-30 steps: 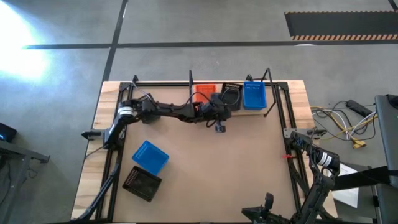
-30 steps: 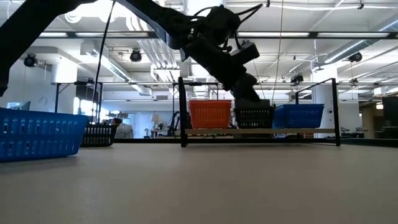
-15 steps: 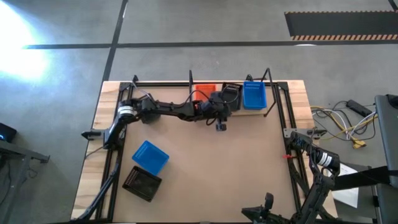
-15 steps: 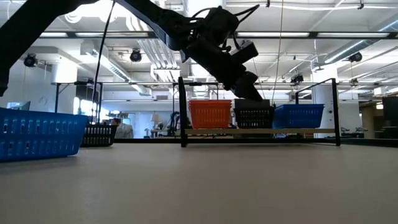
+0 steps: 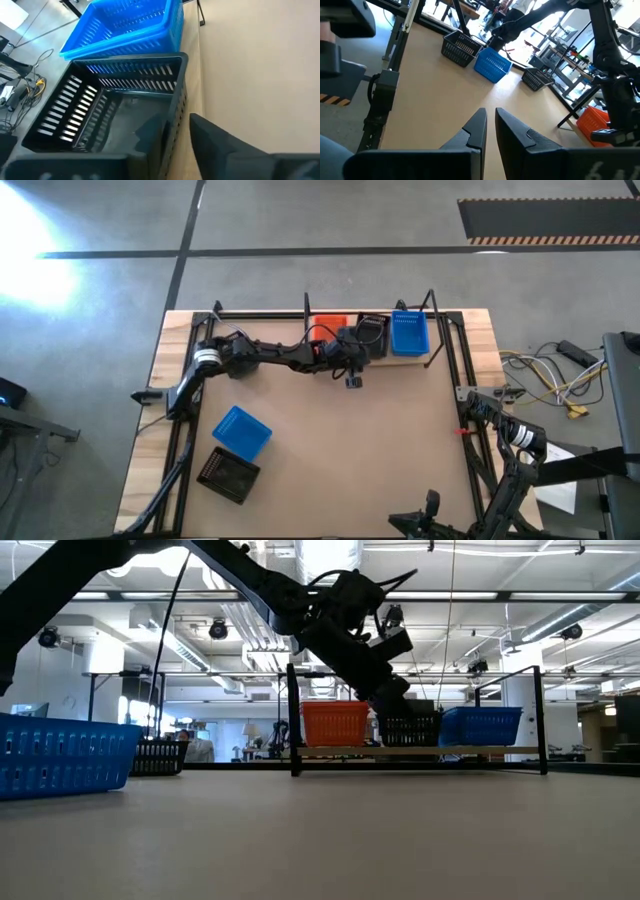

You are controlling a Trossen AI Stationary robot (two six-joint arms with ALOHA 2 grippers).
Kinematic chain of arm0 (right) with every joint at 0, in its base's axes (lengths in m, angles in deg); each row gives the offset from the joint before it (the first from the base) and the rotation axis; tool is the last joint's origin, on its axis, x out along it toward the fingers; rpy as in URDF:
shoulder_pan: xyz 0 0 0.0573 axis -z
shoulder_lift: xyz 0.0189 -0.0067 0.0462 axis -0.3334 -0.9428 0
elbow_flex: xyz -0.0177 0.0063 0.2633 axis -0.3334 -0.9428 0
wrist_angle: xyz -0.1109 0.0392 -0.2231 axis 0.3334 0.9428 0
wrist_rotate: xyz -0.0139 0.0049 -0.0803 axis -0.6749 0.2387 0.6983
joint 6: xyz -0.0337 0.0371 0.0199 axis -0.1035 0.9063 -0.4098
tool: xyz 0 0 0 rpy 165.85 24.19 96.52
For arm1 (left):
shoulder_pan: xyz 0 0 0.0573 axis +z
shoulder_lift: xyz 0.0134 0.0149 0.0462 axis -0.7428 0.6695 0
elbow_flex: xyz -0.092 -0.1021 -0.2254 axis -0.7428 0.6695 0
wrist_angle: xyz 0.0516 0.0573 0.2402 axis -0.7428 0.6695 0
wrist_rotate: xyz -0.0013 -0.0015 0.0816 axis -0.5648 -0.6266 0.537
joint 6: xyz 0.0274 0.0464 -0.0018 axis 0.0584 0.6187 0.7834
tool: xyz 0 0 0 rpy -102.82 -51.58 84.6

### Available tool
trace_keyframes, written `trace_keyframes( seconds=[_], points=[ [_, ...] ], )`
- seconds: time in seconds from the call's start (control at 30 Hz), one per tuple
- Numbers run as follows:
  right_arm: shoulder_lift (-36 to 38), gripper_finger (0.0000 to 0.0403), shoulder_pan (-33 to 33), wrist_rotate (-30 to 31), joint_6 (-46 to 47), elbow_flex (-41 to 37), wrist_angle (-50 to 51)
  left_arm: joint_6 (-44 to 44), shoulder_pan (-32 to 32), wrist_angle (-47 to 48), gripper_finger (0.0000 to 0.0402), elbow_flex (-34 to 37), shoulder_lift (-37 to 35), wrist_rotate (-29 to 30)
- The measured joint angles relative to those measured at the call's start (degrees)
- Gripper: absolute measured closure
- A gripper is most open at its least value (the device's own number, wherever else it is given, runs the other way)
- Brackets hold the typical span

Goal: Stack baskets on shelf by color
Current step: Adjust the black basket on the shelf

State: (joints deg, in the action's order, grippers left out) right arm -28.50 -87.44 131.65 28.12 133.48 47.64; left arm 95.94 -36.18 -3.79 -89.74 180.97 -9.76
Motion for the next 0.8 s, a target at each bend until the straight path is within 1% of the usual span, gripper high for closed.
trace_keyframes(
  seconds=[0.17,0.27,0.43,0.8],
  points=[
    [0.0,0.0371,0.0,0.0,0.0,0.0,0.0,-0.4,-0.1,0.1,0.0374,-0.3,-0.1,-0.1],
    [0.0,0.0371,0.0,0.0,0.0,0.0,0.0,-0.5,-0.5,-1.5,0.0396,-0.5,-0.2,-0.2],
    [0.0,0.0371,0.0,0.0,0.0,0.0,0.0,-0.5,-1.8,-4.1,0.0392,-0.7,-0.2,-1.3],
    [0.0,0.0371,0.0,0.0,0.4,0.0,-0.1,-0.3,-1.9,-3.6,0.0391,-0.7,-2.0,-0.8]
  ],
)
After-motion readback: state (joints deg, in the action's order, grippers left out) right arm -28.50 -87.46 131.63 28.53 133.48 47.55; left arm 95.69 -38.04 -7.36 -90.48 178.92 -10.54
